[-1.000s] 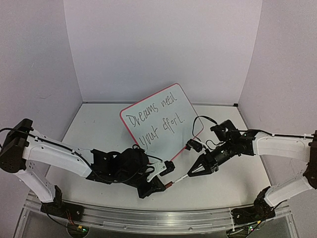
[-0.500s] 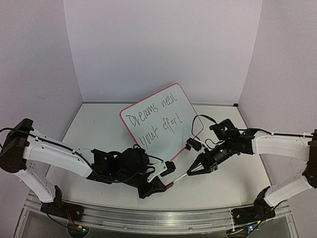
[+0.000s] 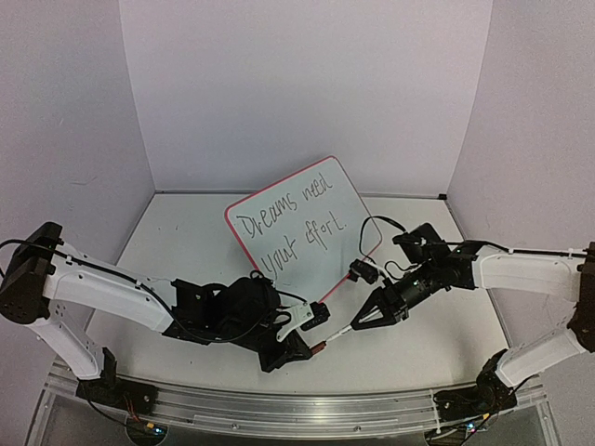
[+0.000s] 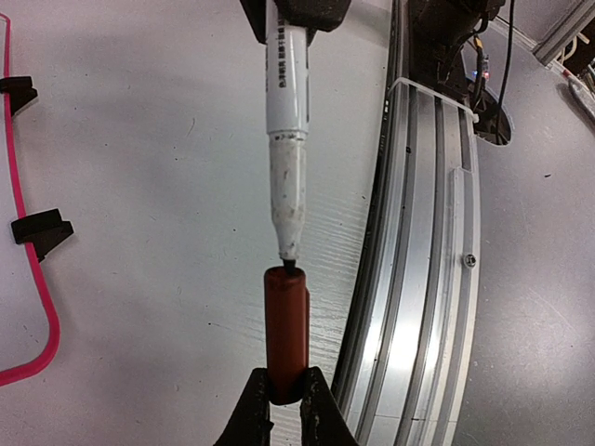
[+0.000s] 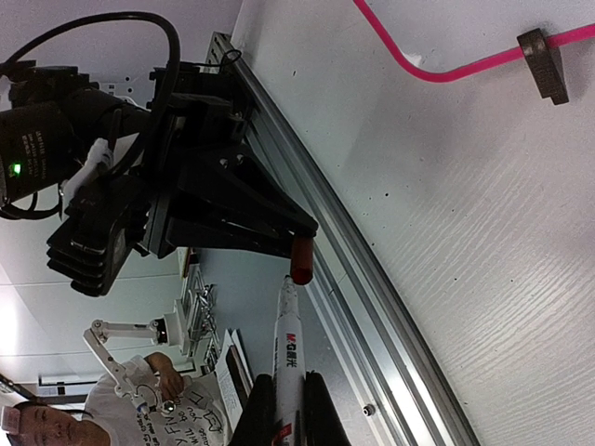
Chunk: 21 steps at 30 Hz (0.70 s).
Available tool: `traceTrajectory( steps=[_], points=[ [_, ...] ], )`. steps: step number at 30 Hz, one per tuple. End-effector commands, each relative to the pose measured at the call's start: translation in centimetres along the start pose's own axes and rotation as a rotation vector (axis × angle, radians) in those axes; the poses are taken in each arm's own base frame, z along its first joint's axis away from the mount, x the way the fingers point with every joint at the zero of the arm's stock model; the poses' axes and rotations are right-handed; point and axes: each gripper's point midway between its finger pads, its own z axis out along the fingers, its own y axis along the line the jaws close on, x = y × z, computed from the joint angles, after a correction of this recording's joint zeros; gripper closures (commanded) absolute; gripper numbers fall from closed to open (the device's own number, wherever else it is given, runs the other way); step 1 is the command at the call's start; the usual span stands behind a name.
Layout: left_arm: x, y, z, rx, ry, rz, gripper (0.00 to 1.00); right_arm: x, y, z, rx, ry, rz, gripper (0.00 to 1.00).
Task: Write a sentence on the whiteboard
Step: Insert the whiteboard marker without the cap into the pen cap.
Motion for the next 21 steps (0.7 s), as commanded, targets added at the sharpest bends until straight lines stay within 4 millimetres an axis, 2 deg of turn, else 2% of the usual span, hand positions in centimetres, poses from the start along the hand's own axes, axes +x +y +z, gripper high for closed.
traceTrajectory(
  steps=[1, 21],
  points=[
    [-2.19, -0.25, -0.35, 0.017, -0.055, -0.007, 1.0, -0.21, 0.02, 0.21, 0.007, 0.006, -0.019, 1.0],
    [-2.3, -0.23, -0.17, 0.023, -0.053, -0.009, 1.0, -0.29, -0.03, 0.72, 0.015, 0.024, -0.023, 1.0]
  ],
)
